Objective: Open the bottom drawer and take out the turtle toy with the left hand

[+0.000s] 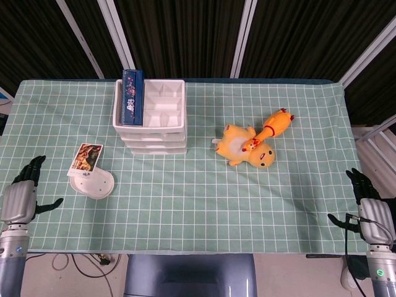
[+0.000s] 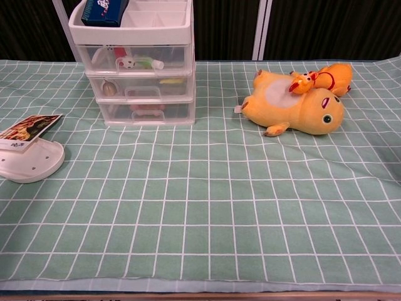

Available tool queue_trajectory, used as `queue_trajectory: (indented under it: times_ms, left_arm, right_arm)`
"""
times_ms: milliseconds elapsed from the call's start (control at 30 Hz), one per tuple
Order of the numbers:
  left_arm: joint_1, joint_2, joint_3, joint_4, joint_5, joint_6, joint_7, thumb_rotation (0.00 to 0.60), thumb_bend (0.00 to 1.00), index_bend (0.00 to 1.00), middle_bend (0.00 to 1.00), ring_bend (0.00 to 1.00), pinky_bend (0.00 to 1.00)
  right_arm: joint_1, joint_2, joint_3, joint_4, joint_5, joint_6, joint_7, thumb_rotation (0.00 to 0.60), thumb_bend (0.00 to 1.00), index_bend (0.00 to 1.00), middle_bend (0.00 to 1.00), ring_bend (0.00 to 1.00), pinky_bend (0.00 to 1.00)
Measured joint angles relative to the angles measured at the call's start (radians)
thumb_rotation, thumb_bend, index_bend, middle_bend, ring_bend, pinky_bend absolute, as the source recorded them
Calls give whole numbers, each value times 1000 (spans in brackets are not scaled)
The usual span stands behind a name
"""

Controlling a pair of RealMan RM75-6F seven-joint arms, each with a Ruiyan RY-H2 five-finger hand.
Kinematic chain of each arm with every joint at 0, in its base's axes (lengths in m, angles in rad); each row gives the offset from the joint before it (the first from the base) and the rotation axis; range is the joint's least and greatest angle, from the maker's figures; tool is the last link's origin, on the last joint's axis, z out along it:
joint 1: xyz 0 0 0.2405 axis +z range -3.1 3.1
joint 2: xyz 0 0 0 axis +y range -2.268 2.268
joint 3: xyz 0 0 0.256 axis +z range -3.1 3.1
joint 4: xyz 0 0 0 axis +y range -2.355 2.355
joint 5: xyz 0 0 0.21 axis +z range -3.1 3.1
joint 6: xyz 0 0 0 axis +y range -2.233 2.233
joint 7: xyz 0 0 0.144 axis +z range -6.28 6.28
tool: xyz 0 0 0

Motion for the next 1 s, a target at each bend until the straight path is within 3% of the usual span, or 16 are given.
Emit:
queue_trajectory:
  times_ms: [100, 233, 567, 767, 1000]
  left_arm:
    - [-30, -19, -37, -15, -56, -42, -24, 600, 486, 0, 821, 871, 928]
    - [-84, -44, -91, -37, -180, -132, -55, 600, 580, 6, 894, 936, 992]
    - [-293, -147, -195, -44, -546, -364, -61, 600, 646, 16, 917, 958, 1000]
    - [-402, -228, -213, 7, -706, -450, -62, 600, 661, 19, 919, 959, 1000]
    - [-494, -316, -221, 93, -819, -504, -72, 600, 670, 24, 919, 959, 1000]
  right_arm:
    - [1, 1, 1, -3, 6, -6, 4, 600, 131, 0, 0, 0, 185]
    - [3, 4, 2, -9, 16, -17, 8, 600, 130, 0, 0, 0, 185]
    - [6, 10, 6, -23, 37, -36, 20, 600, 131, 0, 0, 0, 185]
    - [7, 14, 8, -27, 45, -45, 33, 600, 131, 0, 0, 0, 185]
    - [8, 18, 10, -32, 53, -54, 47, 600, 131, 0, 0, 0, 184]
